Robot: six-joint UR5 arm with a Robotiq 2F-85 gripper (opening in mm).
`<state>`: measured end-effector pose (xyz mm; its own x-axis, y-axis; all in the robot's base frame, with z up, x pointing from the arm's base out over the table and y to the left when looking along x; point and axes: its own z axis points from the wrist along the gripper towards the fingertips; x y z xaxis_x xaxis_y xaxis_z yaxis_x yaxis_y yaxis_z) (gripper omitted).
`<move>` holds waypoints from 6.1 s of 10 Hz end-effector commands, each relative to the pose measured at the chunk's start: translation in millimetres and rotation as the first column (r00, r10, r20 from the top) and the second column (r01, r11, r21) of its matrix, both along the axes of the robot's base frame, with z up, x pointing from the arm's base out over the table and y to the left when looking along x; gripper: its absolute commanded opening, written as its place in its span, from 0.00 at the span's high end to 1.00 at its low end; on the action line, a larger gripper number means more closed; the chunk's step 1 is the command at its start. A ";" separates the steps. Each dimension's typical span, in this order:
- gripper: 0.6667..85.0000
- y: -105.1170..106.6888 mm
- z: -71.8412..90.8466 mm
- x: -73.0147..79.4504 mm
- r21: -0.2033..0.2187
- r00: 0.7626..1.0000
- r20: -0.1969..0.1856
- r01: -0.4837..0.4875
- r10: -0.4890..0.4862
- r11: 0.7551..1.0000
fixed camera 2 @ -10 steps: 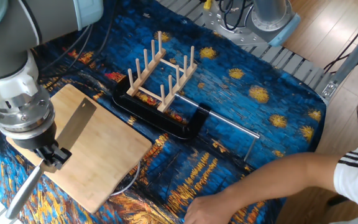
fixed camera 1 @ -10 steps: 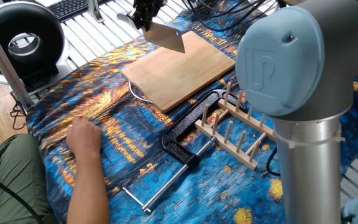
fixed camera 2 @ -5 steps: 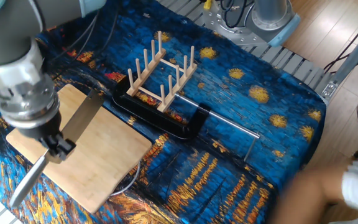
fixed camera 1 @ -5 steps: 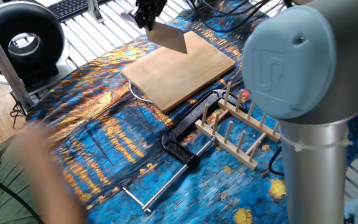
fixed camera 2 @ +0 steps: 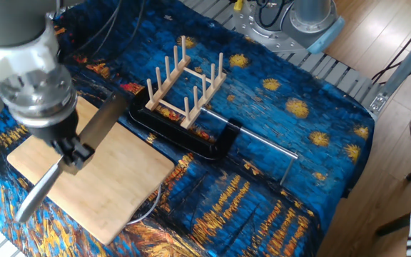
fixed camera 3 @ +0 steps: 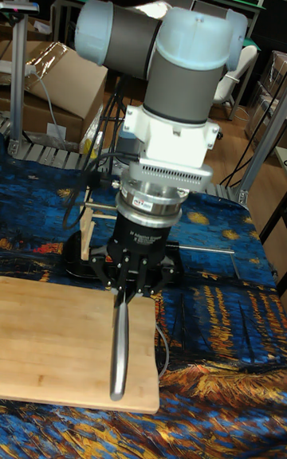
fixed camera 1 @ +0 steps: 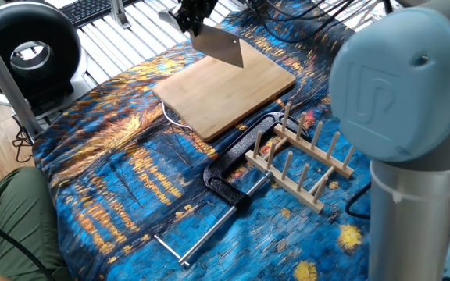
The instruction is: Put the knife on the knife rack
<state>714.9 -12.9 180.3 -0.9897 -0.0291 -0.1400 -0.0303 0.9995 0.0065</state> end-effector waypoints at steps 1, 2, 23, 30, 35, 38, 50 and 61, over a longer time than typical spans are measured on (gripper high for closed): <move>1.00 5.8 -1.4 13.3 0.025 1.000 -0.008 -0.019 0.019 1.000; 1.00 10.5 -1.4 12.1 0.041 0.999 -0.012 -0.032 0.033 0.999; 1.00 16.9 40.4 -93.2 0.092 0.985 -0.019 -0.168 0.170 0.982; 1.00 -9.8 73.4 -171.3 0.062 0.970 -0.005 -0.243 0.244 0.968; 1.00 -6.8 73.1 -176.8 0.052 0.900 -0.007 -0.436 0.437 0.899; 1.00 -2.8 76.0 -204.2 0.079 0.887 -0.024 -0.459 0.462 0.885; 1.00 37.9 67.5 -240.8 0.002 0.645 0.119 -0.761 0.755 0.649; 1.00 46.4 27.0 -257.9 -0.036 0.424 0.134 -0.901 0.896 0.432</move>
